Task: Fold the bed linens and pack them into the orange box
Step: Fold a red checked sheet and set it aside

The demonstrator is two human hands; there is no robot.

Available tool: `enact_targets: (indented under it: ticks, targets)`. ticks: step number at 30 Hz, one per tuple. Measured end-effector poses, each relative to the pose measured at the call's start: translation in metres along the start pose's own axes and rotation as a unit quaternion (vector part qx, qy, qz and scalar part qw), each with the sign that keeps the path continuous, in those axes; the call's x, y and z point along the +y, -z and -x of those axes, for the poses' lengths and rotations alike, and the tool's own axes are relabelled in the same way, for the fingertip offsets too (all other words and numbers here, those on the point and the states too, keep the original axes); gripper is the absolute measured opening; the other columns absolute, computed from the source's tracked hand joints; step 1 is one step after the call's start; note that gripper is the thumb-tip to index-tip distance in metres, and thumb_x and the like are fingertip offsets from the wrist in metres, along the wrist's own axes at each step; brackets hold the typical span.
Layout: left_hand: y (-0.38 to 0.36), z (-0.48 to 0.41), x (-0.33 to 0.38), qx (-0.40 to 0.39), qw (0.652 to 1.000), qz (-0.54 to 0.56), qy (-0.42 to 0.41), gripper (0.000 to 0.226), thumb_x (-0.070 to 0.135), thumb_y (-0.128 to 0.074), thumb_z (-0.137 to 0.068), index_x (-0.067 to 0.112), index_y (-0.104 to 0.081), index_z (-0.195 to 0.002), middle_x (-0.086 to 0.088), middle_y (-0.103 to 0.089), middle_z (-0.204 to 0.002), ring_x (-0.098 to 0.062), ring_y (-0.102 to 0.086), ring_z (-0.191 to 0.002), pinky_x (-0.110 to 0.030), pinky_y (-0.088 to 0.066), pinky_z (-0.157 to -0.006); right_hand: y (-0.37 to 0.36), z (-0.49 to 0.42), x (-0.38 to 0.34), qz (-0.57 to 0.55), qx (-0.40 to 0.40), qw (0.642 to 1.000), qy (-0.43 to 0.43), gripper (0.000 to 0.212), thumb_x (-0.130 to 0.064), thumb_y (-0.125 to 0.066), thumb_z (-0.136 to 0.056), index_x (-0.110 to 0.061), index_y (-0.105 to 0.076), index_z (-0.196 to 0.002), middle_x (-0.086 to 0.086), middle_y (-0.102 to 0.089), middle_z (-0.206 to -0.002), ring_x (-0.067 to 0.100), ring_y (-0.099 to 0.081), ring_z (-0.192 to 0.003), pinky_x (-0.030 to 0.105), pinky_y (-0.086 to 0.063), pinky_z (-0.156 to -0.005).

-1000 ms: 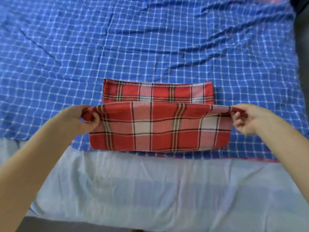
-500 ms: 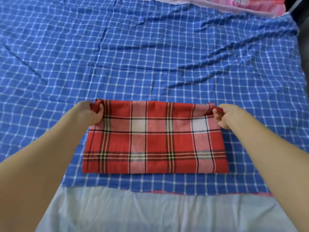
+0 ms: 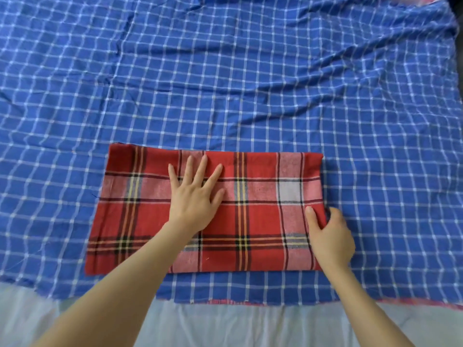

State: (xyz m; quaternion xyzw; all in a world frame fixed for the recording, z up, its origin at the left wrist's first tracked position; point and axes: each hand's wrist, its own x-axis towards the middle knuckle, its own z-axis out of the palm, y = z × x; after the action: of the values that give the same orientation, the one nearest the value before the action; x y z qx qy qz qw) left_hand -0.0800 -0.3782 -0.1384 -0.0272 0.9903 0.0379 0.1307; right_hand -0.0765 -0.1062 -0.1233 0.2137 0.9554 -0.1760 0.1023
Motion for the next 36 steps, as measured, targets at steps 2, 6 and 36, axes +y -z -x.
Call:
enact_targets:
  ticks: [2, 6, 36]
  targets:
    - [-0.01, -0.005, 0.002, 0.004, 1.0, -0.008, 0.015, 0.063, 0.059, 0.002, -0.091, 0.036, -0.004, -0.149, -0.001, 0.006, -0.158, -0.027, 0.012, -0.145, -0.061, 0.009, -0.112, 0.011, -0.002, 0.004, -0.083, -0.073, 0.994, -0.017, 0.055, -0.056, -0.051, -0.086, -0.012, -0.051, -0.119, 0.002, -0.064, -0.095, 0.018, -0.06, -0.077, 0.034, -0.048, -0.066]
    - [-0.008, 0.005, 0.008, 0.011, 1.0, 0.001, 0.026, 0.064, 0.06, 0.003, -0.089, 0.037, -0.004, -0.148, -0.005, 0.004, -0.158, -0.031, 0.008, -0.145, -0.061, 0.009, -0.112, 0.052, -0.007, -0.007, -0.319, -0.304, 0.89, -0.112, 0.067, -0.033, -0.079, -0.071, -0.022, -0.048, -0.129, -0.001, -0.068, -0.107, 0.017, -0.068, -0.09, 0.035, -0.054, -0.073]
    - [-0.002, 0.099, 0.019, 0.093, 0.981, 0.151, 0.078, 0.045, 0.024, -0.038, -0.087, 0.018, -0.055, -0.129, -0.014, -0.049, -0.138, -0.04, -0.046, -0.126, -0.052, -0.044, -0.098, -0.021, 0.078, -0.093, -0.215, -0.177, 0.96, -0.012, 0.033, -0.043, -0.057, -0.089, -0.024, -0.057, -0.116, -0.003, -0.065, -0.107, 0.015, -0.061, -0.095, 0.034, -0.049, -0.084]
